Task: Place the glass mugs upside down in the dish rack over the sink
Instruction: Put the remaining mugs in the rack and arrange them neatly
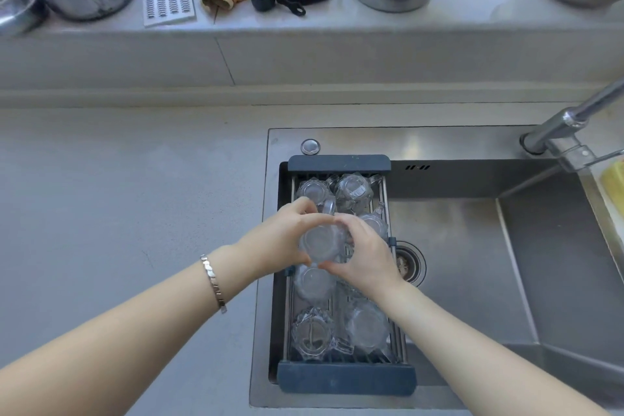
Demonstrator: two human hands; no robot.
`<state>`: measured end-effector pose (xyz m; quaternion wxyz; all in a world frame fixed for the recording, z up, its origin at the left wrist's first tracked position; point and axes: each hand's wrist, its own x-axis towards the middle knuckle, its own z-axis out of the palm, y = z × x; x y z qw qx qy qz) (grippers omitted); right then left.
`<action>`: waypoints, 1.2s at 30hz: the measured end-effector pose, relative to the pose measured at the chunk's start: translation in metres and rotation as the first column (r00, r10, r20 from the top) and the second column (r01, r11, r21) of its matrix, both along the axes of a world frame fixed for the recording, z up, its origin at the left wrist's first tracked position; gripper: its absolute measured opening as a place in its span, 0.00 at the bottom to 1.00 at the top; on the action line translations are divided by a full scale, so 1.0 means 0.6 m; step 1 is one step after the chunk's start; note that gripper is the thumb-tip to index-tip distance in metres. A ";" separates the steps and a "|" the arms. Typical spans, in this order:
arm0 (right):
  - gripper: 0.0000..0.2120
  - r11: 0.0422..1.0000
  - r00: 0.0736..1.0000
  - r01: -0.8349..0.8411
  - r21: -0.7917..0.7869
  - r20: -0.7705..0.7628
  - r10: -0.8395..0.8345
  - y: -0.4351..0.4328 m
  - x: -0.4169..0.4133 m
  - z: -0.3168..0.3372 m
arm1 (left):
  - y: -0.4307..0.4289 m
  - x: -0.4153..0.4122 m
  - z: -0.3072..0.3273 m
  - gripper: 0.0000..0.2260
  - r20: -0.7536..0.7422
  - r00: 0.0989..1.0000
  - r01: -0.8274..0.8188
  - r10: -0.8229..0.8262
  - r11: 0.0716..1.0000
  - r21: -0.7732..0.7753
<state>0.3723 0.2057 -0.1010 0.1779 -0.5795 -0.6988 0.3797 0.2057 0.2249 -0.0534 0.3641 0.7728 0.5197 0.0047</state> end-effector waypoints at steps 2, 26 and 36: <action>0.34 0.997 0.997 0.079 -0.024 -0.005 -0.079 -0.005 -0.006 -0.008 | -0.007 0.006 -0.002 0.37 0.122 0.974 -0.179 0.189 0.980 -0.090; 0.26 0.976 0.964 0.185 -0.111 0.212 -0.159 0.012 0.072 -0.024 | 0.012 0.072 -0.072 0.24 -0.364 0.896 -0.290 0.253 0.956 -0.051; 0.38 0.949 0.920 0.267 -0.167 0.336 -0.200 0.038 0.056 -0.042 | 0.004 0.064 -0.087 0.27 -0.249 0.910 -0.362 0.331 0.928 -0.089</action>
